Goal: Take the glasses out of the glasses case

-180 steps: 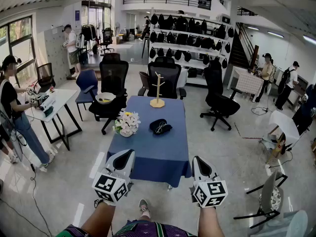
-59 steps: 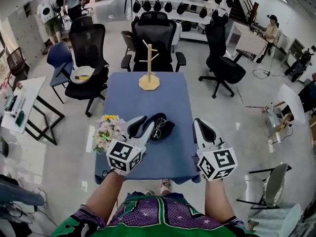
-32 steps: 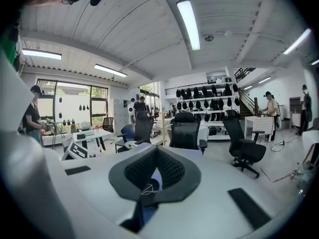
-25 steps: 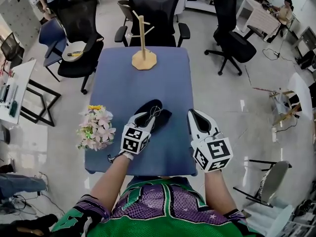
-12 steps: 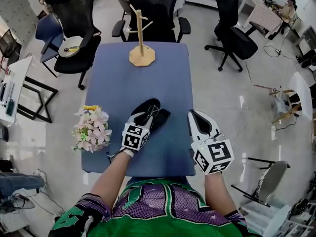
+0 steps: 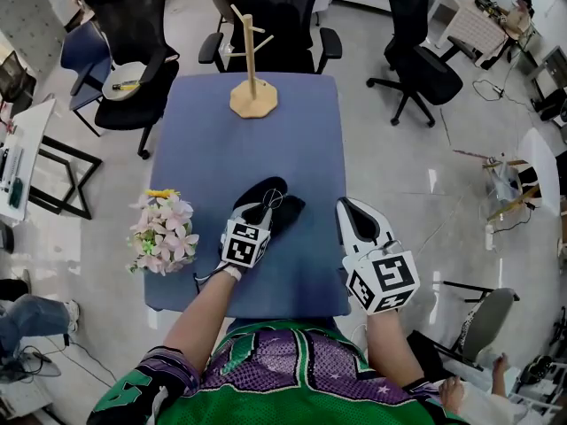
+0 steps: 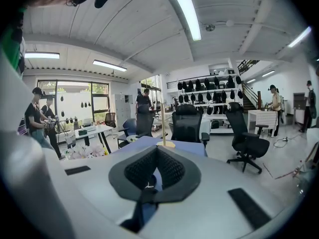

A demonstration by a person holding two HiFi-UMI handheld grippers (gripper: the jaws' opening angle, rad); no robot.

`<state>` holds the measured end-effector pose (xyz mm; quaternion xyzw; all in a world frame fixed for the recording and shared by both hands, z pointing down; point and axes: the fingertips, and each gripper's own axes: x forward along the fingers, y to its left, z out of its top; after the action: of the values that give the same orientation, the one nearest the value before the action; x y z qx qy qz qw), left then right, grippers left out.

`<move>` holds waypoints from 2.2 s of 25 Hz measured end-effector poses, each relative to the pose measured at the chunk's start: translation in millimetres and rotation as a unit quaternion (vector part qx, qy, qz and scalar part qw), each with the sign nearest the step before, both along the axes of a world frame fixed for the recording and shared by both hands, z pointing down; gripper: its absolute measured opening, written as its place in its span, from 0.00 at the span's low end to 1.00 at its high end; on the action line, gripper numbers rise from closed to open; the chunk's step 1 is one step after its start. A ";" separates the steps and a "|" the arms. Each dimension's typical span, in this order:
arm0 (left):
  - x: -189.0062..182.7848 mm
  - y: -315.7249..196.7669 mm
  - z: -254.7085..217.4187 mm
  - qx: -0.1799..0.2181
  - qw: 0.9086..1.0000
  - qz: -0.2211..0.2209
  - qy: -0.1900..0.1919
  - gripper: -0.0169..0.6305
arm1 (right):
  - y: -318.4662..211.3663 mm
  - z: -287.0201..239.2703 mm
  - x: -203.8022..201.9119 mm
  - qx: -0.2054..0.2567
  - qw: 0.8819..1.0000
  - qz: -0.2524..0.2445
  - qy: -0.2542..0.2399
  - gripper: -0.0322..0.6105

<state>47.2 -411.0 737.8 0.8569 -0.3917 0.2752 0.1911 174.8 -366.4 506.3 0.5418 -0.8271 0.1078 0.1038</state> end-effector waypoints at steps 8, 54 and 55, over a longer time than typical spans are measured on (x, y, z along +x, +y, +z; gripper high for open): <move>-2.1 -0.6 1.6 -0.010 1.000 -0.002 -0.019 0.06 | 3.5 -1.0 1.8 -0.001 1.000 0.004 0.003 0.05; -43.0 42.3 -172.3 0.149 0.987 -0.012 0.067 0.05 | 73.8 -62.0 -35.7 0.058 0.998 0.028 0.010 0.05; -45.2 45.0 -178.3 0.154 0.986 -0.012 0.070 0.05 | 75.0 -63.3 -37.3 0.059 0.998 0.028 0.010 0.05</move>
<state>1.9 -366.0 559.5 0.8886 -0.4249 0.1488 0.0872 137.5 -291.4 443.0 0.5713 -0.8152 0.0564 0.0767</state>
